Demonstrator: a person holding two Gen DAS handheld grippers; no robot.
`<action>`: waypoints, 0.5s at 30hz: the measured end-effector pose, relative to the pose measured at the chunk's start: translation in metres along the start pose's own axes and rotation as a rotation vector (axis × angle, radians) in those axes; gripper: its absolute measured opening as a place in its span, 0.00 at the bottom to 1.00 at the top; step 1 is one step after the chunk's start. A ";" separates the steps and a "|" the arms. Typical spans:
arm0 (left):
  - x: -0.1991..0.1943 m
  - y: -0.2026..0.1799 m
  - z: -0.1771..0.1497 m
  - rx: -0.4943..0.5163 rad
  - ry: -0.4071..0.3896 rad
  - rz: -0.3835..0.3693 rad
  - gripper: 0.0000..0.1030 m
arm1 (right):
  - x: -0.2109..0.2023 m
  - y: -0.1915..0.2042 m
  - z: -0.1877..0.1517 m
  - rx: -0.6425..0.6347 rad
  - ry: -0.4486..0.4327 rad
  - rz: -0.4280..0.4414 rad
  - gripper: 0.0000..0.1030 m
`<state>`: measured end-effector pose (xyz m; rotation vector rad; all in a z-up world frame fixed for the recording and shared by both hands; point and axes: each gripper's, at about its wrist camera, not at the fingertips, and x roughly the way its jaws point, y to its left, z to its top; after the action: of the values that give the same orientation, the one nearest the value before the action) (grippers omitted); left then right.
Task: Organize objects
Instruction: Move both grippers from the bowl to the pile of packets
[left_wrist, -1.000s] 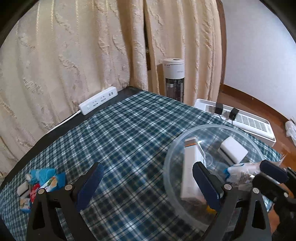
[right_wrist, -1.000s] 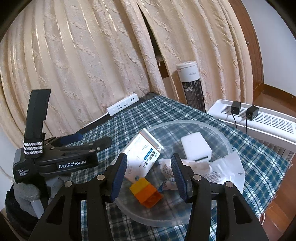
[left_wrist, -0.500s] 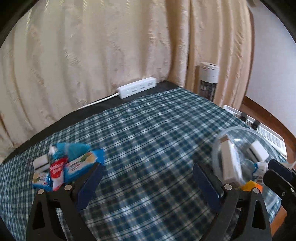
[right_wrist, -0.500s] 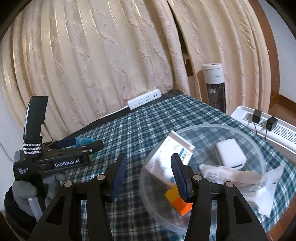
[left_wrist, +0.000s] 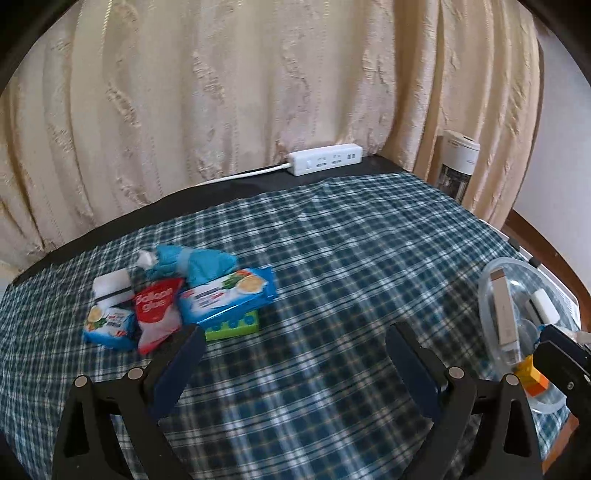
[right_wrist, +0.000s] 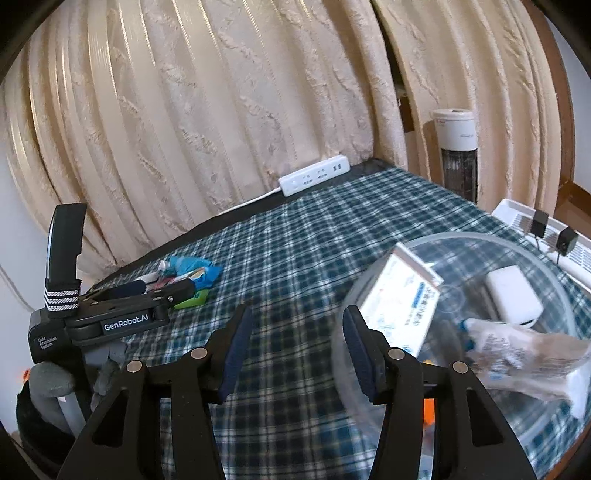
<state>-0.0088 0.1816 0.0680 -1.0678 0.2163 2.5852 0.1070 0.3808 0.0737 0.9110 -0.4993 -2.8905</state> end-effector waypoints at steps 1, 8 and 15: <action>0.000 0.005 -0.001 -0.008 0.003 0.004 0.97 | 0.002 0.002 0.000 0.001 0.004 0.004 0.55; 0.001 0.040 -0.007 -0.045 0.010 0.046 0.98 | 0.018 0.023 0.000 -0.006 0.039 0.044 0.64; 0.001 0.083 -0.014 -0.095 0.026 0.101 0.99 | 0.036 0.042 -0.003 -0.001 0.082 0.084 0.65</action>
<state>-0.0306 0.1008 0.0584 -1.1517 0.1594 2.6964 0.0780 0.3346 0.0658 0.9791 -0.5167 -2.7660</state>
